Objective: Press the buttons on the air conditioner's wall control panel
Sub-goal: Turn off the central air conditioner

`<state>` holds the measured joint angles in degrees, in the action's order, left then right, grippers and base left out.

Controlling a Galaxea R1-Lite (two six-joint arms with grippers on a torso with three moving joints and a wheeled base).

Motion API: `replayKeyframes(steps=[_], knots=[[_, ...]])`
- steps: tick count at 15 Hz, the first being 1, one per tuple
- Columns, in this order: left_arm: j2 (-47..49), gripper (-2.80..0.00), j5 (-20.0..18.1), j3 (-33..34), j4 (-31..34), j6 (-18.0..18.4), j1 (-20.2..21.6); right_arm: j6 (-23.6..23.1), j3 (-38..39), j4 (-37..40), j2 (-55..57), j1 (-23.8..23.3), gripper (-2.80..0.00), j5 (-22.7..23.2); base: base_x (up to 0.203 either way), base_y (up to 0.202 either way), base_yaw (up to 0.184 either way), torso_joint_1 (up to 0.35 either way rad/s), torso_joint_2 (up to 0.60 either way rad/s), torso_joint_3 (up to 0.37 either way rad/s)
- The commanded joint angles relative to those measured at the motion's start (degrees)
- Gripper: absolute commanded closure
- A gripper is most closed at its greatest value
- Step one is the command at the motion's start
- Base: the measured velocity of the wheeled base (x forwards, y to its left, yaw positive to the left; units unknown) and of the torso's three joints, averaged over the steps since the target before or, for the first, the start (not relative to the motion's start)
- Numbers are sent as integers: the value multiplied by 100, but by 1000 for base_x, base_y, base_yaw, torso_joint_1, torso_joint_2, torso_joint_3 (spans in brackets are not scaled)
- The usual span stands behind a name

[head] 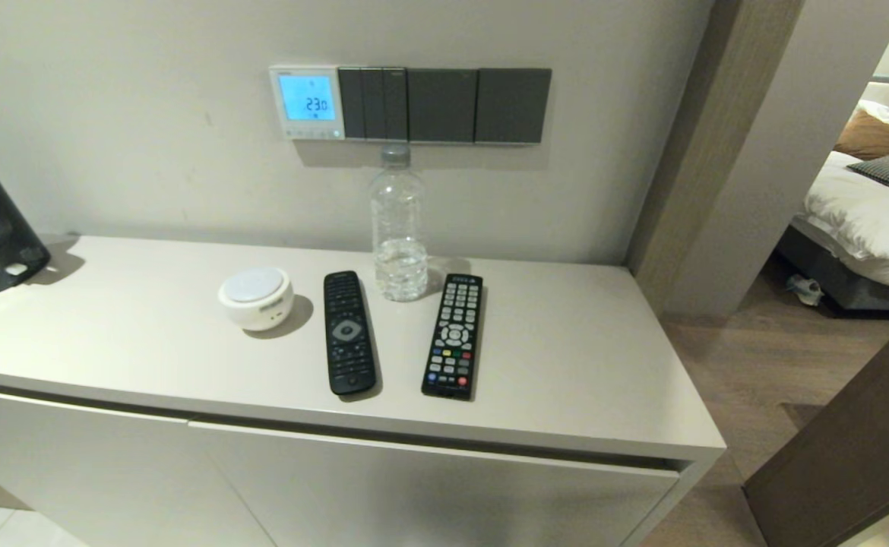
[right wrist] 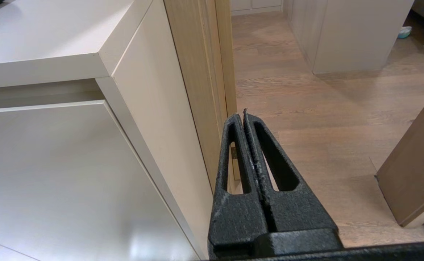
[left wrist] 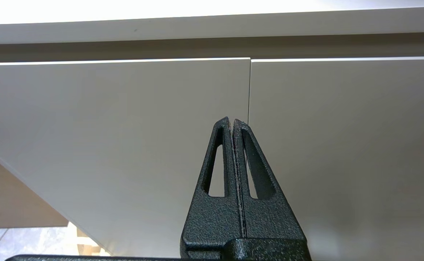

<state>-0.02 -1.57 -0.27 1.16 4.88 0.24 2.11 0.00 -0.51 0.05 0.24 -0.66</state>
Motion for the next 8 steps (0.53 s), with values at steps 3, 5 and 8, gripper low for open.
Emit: replayKeyframes(steps=[3, 5, 8], knots=[[2, 0, 8, 9, -2, -23, 2, 0, 9, -2, 4, 2, 0, 4, 0, 0, 0, 0, 0, 0], [2, 0, 19, 9, -11, -61, 2, 0, 9, -2, 4, 2, 0, 4, 0, 0, 0, 0, 0, 0], [2, 0, 34, 0, -2, -136, 2, 0, 9, -2, 4, 2, 0, 4, 0, 0, 0, 0, 0, 0]])
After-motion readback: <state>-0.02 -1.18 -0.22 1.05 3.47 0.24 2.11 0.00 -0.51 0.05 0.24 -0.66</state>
